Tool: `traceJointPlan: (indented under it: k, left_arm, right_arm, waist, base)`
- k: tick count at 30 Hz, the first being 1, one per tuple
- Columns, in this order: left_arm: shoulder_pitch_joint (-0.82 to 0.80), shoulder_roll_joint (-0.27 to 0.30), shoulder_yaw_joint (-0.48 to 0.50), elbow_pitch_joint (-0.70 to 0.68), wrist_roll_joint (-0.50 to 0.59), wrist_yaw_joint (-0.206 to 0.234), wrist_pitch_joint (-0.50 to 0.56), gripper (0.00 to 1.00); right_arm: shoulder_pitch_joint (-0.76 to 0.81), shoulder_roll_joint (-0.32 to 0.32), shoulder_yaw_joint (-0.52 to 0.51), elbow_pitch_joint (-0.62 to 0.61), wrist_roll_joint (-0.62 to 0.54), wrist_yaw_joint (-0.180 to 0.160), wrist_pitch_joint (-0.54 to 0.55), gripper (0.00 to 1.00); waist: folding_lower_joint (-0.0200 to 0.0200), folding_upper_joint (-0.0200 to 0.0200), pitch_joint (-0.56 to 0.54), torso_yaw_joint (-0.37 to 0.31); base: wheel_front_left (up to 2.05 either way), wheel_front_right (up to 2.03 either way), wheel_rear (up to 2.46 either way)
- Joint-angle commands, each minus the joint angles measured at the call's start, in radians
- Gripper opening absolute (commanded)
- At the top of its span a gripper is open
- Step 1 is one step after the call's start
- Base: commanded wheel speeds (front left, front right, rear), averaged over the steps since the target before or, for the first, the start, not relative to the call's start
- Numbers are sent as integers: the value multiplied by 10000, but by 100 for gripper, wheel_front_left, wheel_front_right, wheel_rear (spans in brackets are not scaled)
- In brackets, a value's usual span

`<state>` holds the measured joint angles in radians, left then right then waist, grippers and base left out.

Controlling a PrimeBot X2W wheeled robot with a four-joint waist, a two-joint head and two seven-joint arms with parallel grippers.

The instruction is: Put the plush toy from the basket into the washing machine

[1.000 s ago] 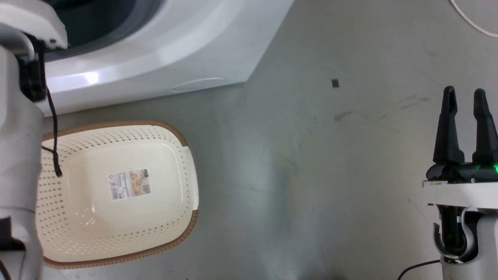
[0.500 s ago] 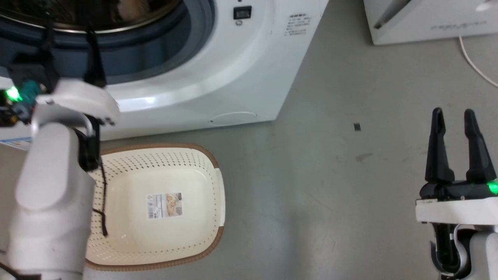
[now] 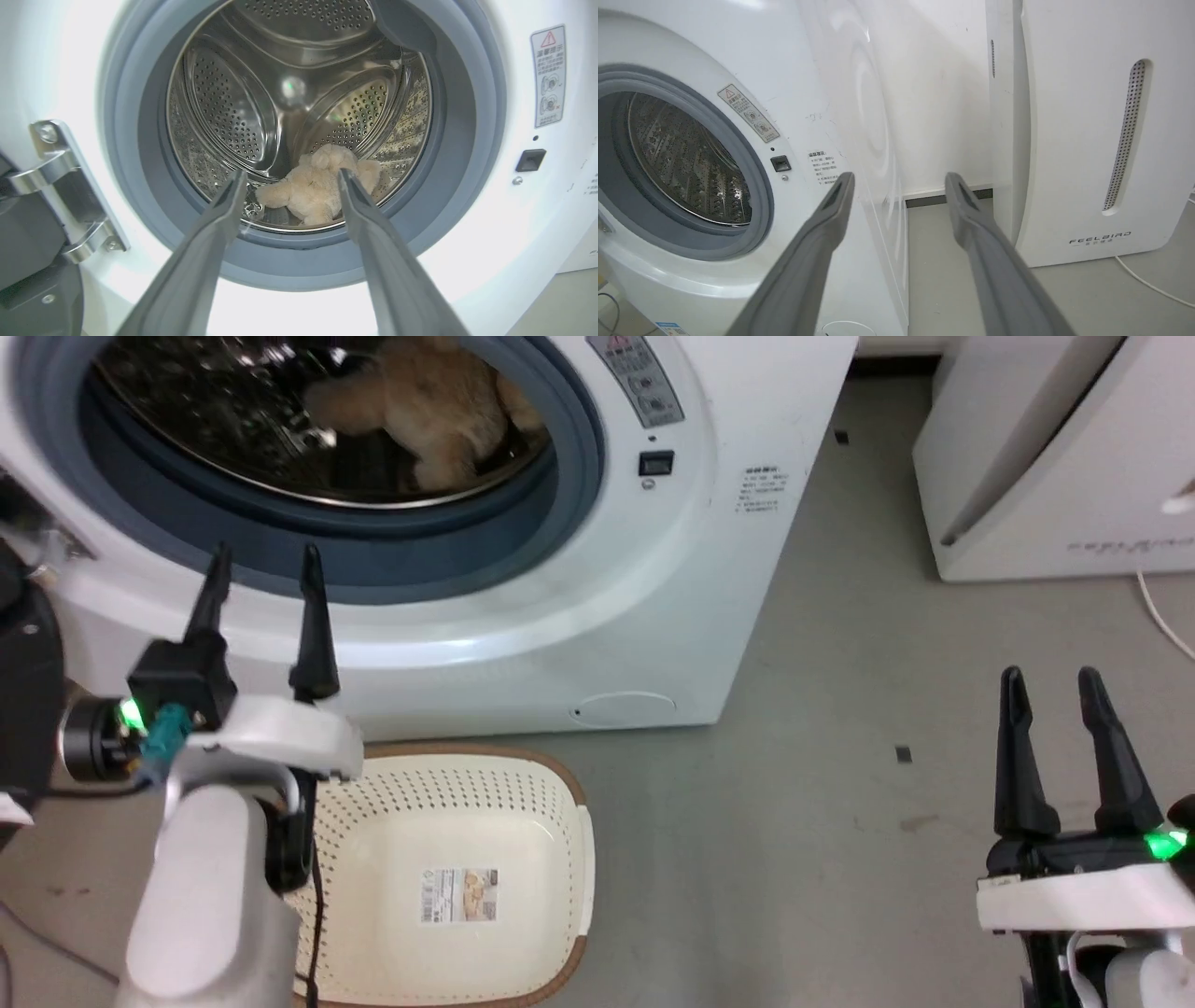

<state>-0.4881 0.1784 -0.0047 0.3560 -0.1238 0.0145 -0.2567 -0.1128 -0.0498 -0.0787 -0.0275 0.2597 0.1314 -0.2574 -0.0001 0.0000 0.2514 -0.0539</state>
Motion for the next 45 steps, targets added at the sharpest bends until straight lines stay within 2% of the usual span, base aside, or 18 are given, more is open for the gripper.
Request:
traceJointPlan:
  k: [1, 15, 27, 28, 45]
  left_arm:
    - [297, -80, 41, -125, 91, -39, -51, 100]
    - [3297, -719, -28, -905, 811, -321, -51, 100]
    - [4174, -974, -105, -1211, 922, -347, -51, 100]
    - [4062, -973, -109, -1162, 869, -351, 5, 0]
    - [4160, -1012, -92, -1447, 909, -326, 325, 0]
  right_arm:
    - [197, -4, 0, 9, -94, -7, -44, 100]
    - [1613, -4, -101, 171, -461, -7, -44, 100]
    - [1851, -4, -295, 198, -425, -7, -44, 100]
    - [1773, 0, -275, 194, -457, 0, 4, 0]
    - [1685, -1, -143, 200, -720, 1, 319, 0]
  waist:
    - [1, 0, -370, 208]
    - [1, 0, -2174, 884]
    - [1, 0, -2380, 1314]
    - [1, 0, -2380, 1311]
    - [1, 0, -2400, 1220]
  base:
    - [0, 0, 0]
    - [0, 0, 0]
    - [0, 0, 0]
    - [0, 0, 0]
    - [0, 0, 0]
